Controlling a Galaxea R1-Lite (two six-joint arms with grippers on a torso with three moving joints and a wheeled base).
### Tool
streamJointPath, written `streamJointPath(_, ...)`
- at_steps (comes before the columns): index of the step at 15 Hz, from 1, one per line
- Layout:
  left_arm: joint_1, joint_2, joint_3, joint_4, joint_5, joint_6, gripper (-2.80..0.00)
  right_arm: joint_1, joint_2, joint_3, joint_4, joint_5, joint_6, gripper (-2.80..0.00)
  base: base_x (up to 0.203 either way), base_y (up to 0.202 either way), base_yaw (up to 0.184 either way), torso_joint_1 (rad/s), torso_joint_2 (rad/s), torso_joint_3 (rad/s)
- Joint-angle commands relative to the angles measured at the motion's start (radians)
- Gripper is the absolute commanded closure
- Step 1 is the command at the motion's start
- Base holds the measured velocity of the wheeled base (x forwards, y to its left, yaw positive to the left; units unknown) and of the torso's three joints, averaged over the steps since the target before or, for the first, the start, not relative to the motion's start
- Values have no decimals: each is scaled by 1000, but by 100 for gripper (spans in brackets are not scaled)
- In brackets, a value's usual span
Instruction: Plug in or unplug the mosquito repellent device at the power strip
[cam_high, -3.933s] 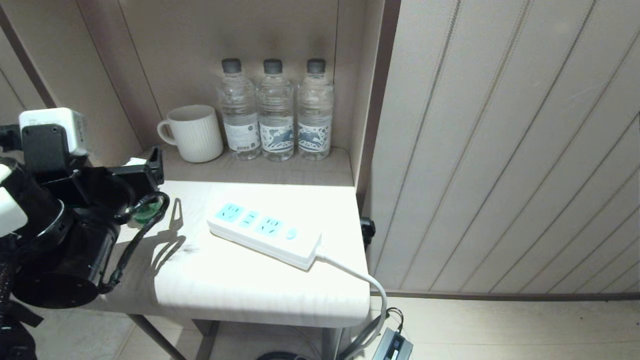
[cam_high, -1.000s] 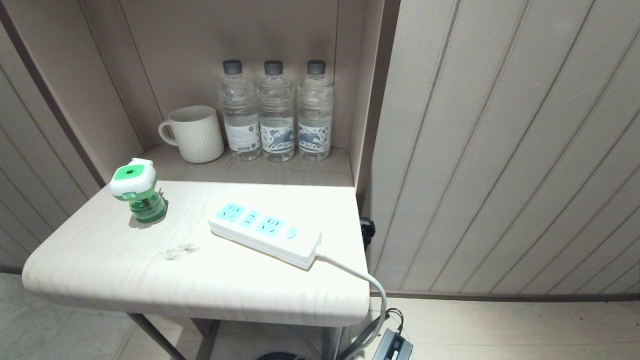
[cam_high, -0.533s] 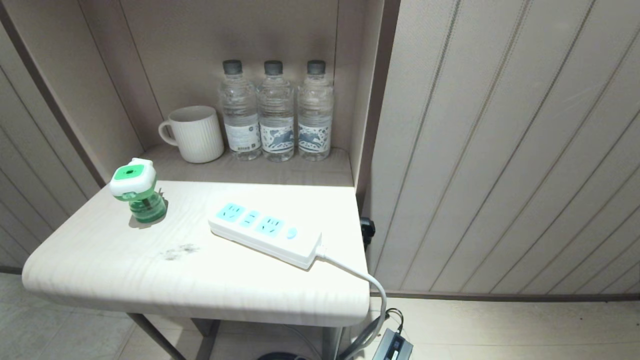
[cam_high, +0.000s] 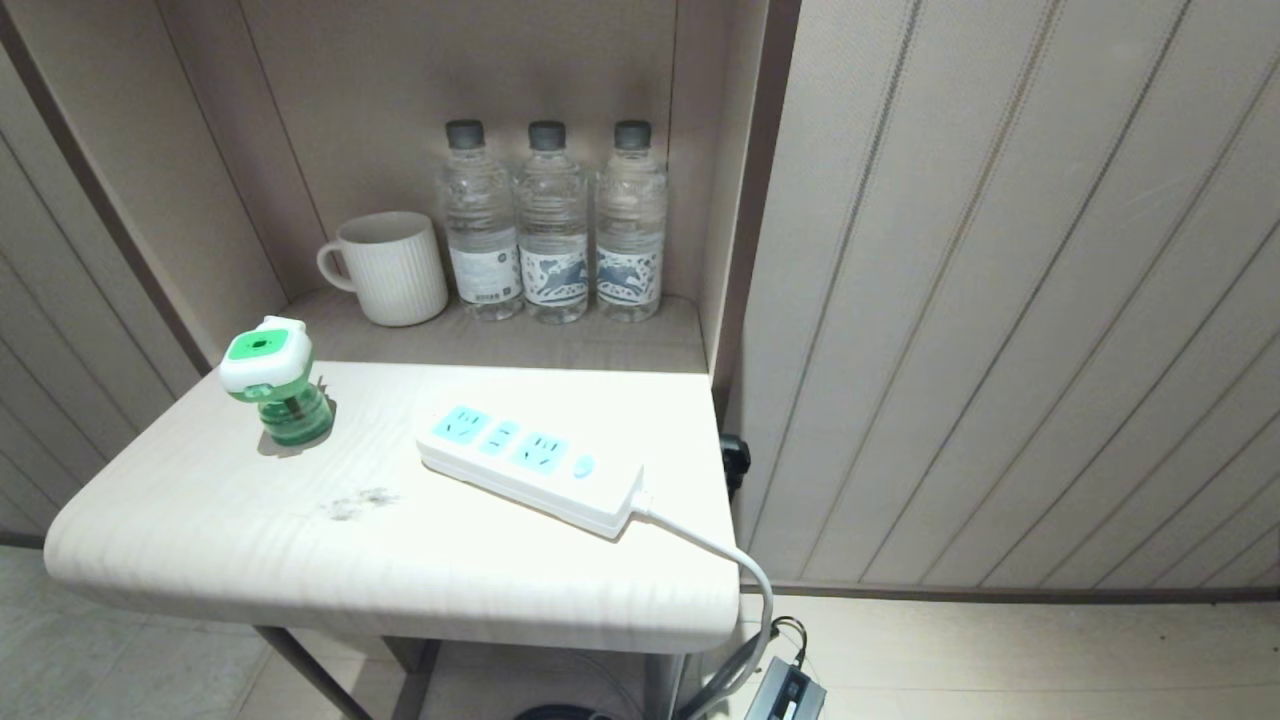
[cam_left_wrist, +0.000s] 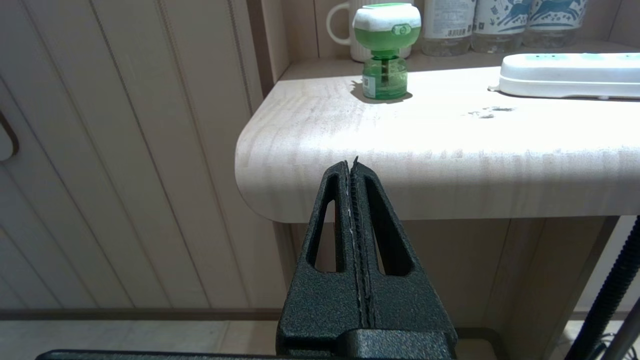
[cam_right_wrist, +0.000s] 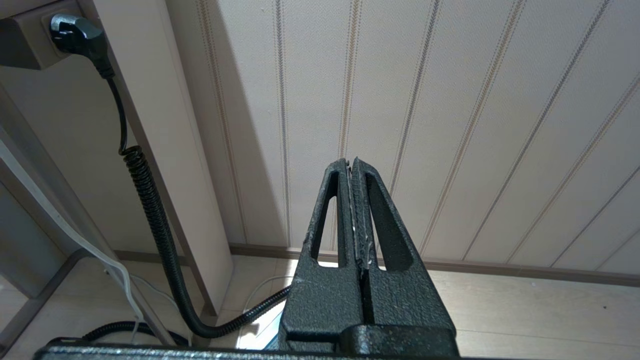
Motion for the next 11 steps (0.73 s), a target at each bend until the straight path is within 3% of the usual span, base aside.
streamJointPath(1,0,0,0,-2,0,0,0,0,1,0,-1,0,0,0,0,0,0,0,0,0)
streamJointPath(11,-1,-2,0,-7,17,-55,0,0,1,0,-3,-14,-2,0,0,0,0,0,0,0)
